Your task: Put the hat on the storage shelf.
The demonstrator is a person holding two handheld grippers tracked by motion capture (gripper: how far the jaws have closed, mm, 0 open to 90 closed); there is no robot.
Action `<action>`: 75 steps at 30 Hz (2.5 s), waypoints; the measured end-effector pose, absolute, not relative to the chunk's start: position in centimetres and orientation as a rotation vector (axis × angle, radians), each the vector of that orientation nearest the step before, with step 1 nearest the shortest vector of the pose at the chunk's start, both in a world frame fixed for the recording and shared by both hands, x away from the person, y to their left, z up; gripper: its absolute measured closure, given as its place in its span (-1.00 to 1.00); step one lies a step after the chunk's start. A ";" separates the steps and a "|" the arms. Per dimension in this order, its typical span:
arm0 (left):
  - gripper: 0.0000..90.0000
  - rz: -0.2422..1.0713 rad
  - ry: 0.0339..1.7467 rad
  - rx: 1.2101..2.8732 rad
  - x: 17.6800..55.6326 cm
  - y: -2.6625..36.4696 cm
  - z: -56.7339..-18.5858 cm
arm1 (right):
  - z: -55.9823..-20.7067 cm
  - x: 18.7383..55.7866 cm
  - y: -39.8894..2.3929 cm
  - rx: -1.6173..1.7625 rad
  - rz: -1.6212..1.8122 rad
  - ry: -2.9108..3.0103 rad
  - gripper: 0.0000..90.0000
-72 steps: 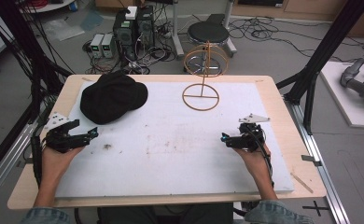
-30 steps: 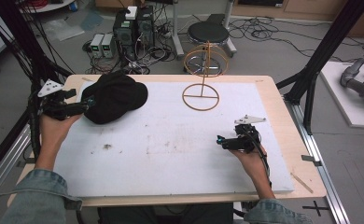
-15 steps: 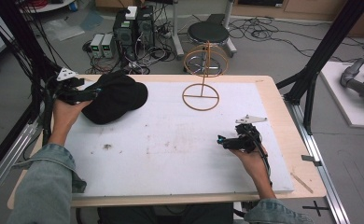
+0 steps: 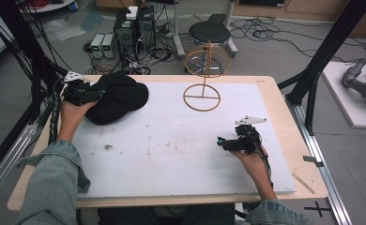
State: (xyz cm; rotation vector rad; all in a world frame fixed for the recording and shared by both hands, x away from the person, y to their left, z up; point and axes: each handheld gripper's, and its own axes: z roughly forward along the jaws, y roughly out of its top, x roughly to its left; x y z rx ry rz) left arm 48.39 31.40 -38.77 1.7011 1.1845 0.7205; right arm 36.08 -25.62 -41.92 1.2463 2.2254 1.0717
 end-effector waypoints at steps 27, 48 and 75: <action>0.52 0.704 1.168 1.773 48.7 30.5 -39.4 | -41.6 36.1 -26.4 1.269 1.105 2.207 -0.72; 0.57 0.736 1.119 1.690 46.1 30.2 -33.5 | -41.8 36.2 -26.3 1.278 1.098 2.216 -0.71; 0.57 0.615 0.876 1.534 45.8 24.3 -20.4 | -41.7 36.1 -26.2 1.276 1.107 2.218 -0.71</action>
